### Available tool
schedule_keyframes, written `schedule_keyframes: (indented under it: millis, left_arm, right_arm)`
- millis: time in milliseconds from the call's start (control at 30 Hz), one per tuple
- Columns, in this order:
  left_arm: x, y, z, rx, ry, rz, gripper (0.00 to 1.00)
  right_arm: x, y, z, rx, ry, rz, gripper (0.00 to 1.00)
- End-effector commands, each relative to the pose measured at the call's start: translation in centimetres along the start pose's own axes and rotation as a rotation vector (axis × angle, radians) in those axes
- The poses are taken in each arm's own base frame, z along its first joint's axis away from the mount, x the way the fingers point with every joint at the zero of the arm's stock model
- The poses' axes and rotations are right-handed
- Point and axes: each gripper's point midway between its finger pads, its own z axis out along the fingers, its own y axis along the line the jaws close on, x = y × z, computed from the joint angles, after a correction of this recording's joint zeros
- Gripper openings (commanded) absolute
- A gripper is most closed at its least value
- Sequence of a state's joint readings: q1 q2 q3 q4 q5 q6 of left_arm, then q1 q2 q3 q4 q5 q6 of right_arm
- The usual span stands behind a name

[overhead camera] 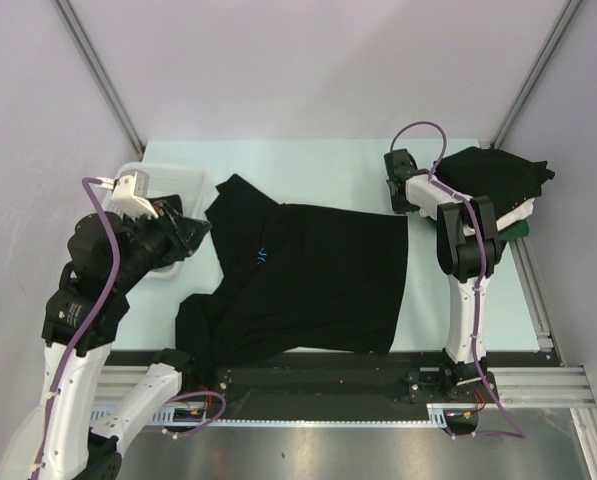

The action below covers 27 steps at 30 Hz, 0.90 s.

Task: Fold and stack the t-shirts
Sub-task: Flatten out the tshirt

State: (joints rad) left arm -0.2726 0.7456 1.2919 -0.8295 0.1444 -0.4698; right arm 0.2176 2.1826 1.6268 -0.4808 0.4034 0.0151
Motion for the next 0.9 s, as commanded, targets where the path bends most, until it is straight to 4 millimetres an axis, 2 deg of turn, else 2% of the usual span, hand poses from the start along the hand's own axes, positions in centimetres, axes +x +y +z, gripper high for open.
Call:
schedule_keyframes:
  millis: [0,267,467,600,800,867]
  left_arm:
    - [-1.3,-1.0,-0.2,0.044,-0.045,0.011,0.28]
    - [-1.3,-1.0,-0.6,0.045,-0.05,0.01,0.28]
    - [-1.3,-1.0,-1.0,0.04,-0.054,0.003,0.28]
    - [-1.3,-1.1,-1.1,0.043,-0.059,-0.001,0.29]
    - [-1.1,-1.1,-1.0,0.05,-0.059,-0.013,0.28]
    - [-1.1,-1.2,-1.0,0.056,-0.063,-0.016,0.28]
  right_arm:
    - [3.0,-1.1,-0.9,0.001,0.099,-0.004,0.3]
    - [4.6,0.0,-0.6,-0.07,0.158,0.053,0.3]
    - [4.8,1.2,-0.7,-0.127,0.176,0.078,0.3]
    - [4.1,1.3,-1.6,-0.133,0.158,0.089,0.3]
    - [1.2,0.7,-3.6,-0.135,0.094,0.093,0.31]
    - [0.9,0.5,-4.0,-0.132,0.089,0.093,0.31]
